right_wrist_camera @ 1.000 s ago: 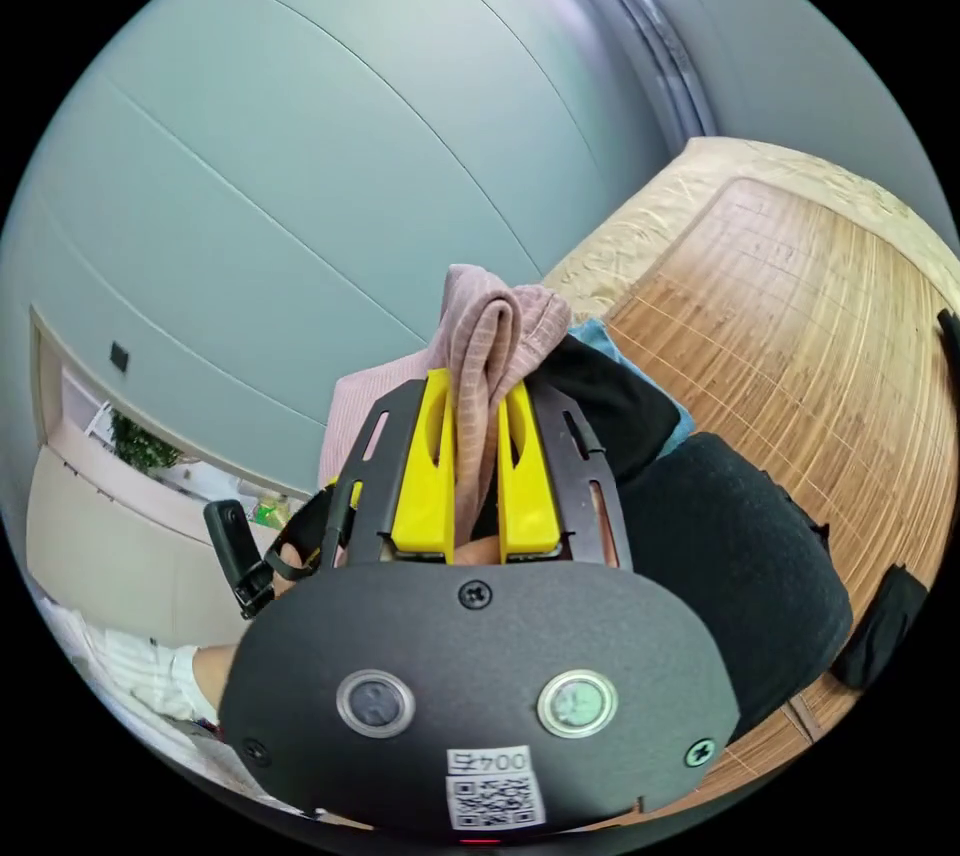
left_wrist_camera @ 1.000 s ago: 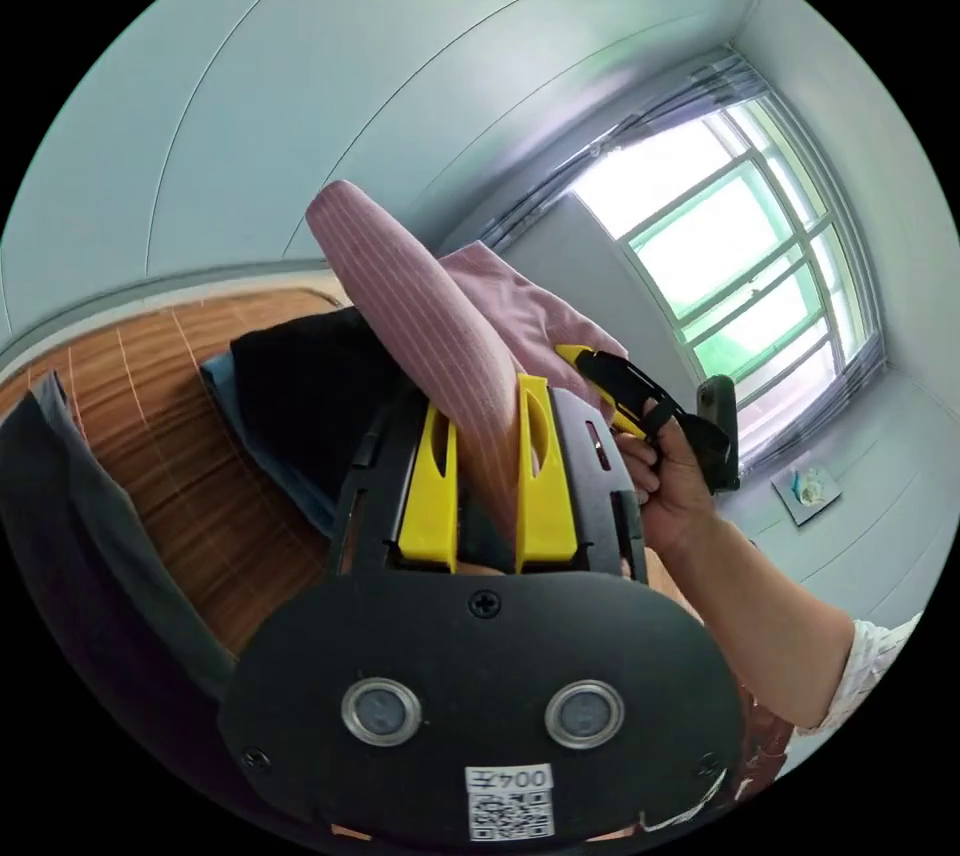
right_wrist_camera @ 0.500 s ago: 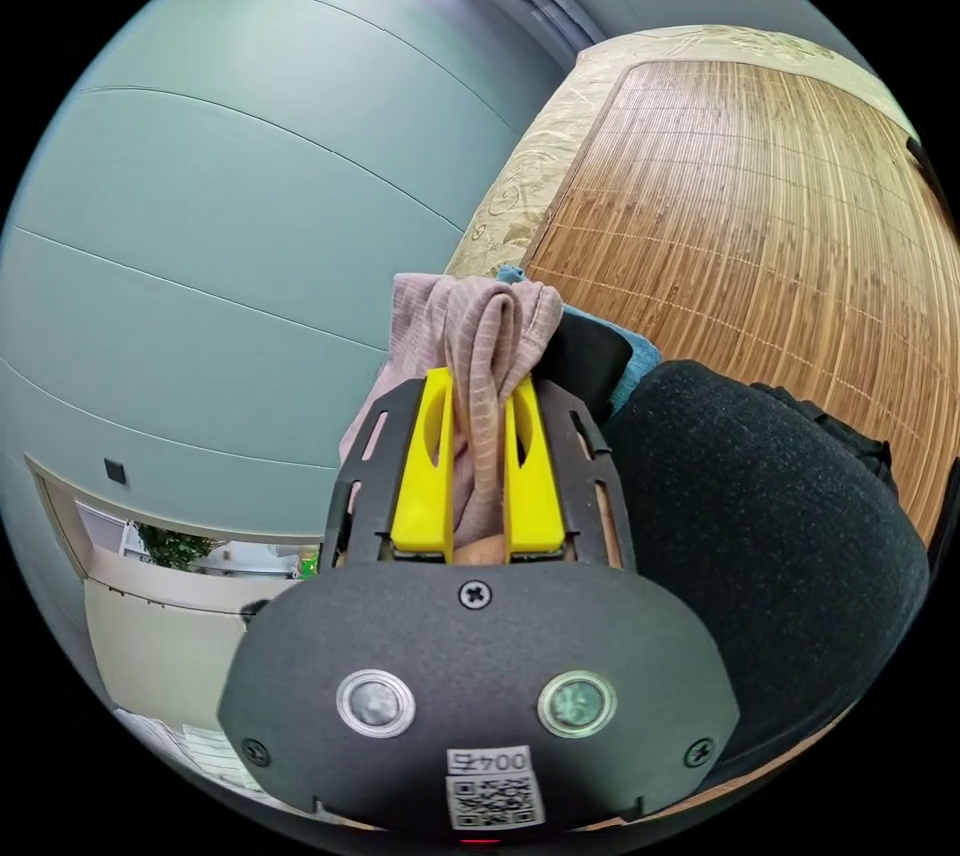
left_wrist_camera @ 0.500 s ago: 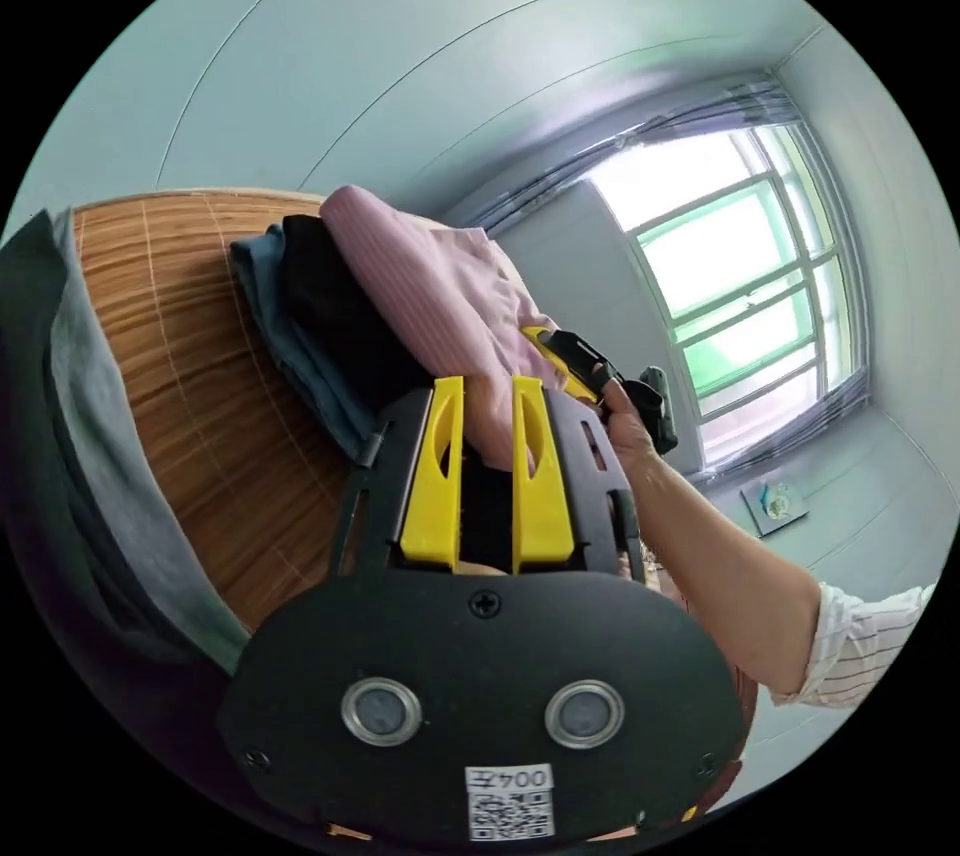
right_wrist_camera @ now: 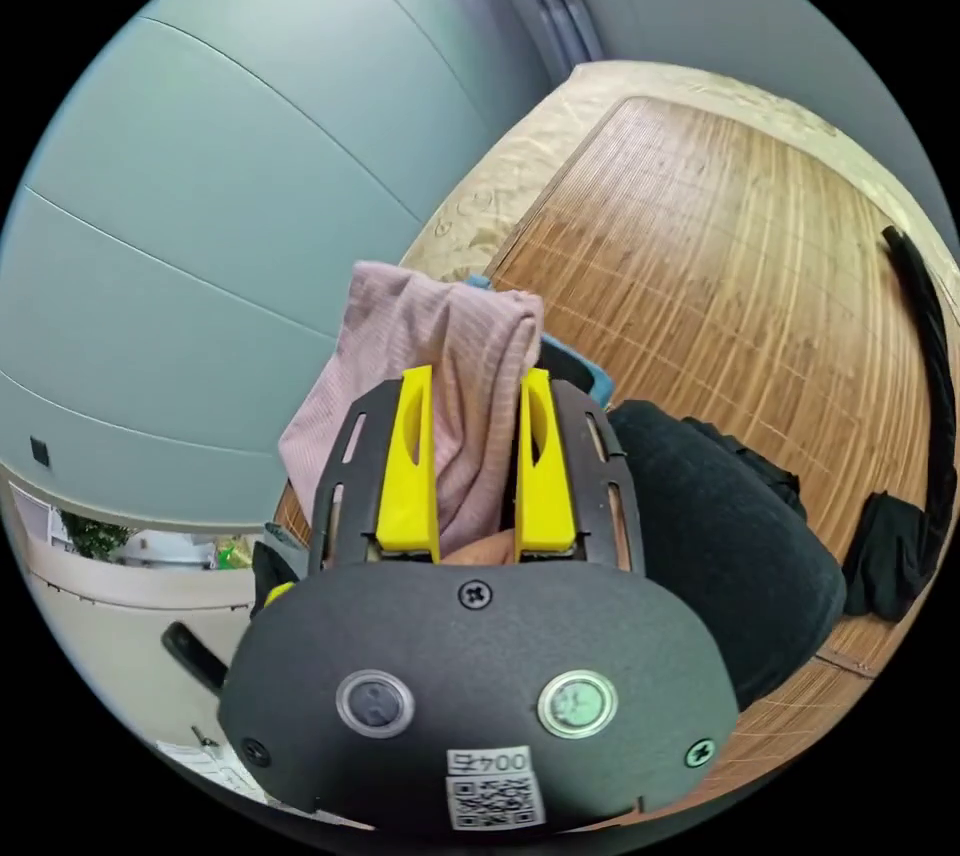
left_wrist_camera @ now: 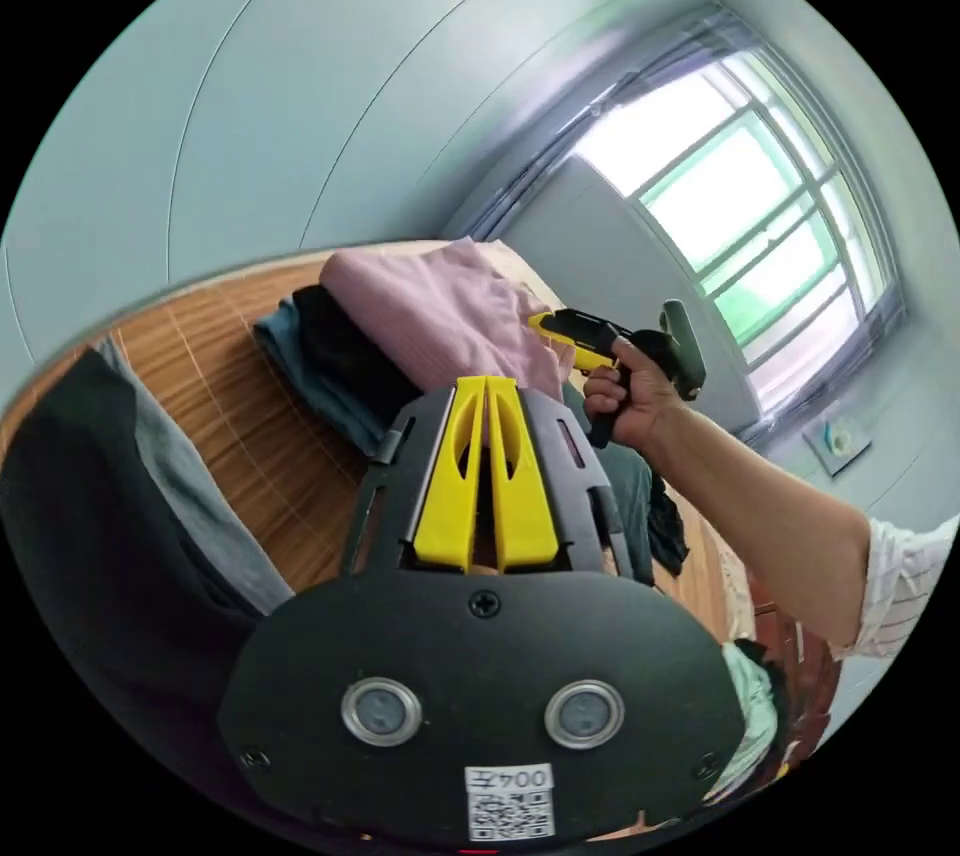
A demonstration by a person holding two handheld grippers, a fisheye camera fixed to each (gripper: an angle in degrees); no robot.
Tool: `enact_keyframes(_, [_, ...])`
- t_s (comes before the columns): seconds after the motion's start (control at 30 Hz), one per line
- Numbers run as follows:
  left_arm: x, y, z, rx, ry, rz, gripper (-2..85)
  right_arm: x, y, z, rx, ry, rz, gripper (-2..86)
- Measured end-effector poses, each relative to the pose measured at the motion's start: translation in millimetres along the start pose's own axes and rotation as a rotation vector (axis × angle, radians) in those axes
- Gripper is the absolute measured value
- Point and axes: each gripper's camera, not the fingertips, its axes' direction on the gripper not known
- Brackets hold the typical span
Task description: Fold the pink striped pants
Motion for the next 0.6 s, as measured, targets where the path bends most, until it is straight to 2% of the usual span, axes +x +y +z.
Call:
enact_keyframes(0.03, [21.4,-11.9,3.1,0.014,-0.025,0.121,0.7,2.2,3.9,-10.5,0.04,0.002,-0.002,10.5])
enact_keyframes(0.1, [42.7,-31.0,25.3,-0.019,-0.072,0.234,0.7,13.6,33.5,-57.6,0.223,-0.042,0.021,5.4])
enact_keyframes(0.13, [45.1,-43.3,48.3,-0.078,-0.092,0.246,0.7,14.2,44.0,-65.7,0.25,-0.076,0.013,3.7])
enact_keyframes(0.23, [26.7,-57.1,112.2,-0.295,-0.186,0.23,0.7,0.8,94.5,-65.7,0.198,-0.176,-0.034,1.5])
enact_keyframes(0.3, [17.9,-52.4,135.9,-0.392,-0.177,0.275,0.7,-16.4,120.0,-23.7,0.033,-0.125,-0.083,4.0])
enact_keyframes(0.37, [22.6,-54.1,131.8,-0.383,-0.173,0.281,0.7,-18.2,129.0,12.7,-0.087,-0.101,-0.101,5.8])
enact_keyframes(0.43, [55.9,-55.7,93.8,-0.245,-0.122,0.319,0.6,-12.9,133.2,-5.1,-0.009,-0.152,-0.064,7.2])
enact_keyframes(0.5, [85.9,-44.1,57.4,-0.168,-0.036,0.362,0.5,-1.5,152.7,-73.3,0.187,-0.225,-0.081,8.3])
enact_keyframes(0.53, [101.8,-29.0,32.7,-0.146,0.052,0.359,0.5,5.5,161.8,-92.9,0.239,-0.206,-0.08,8.3])
enact_keyframes(0.6, [119.7,1.3,1.6,-0.188,0.171,0.306,0.5,58.1,204.7,-155.2,0.367,-0.04,-0.017,8.8])
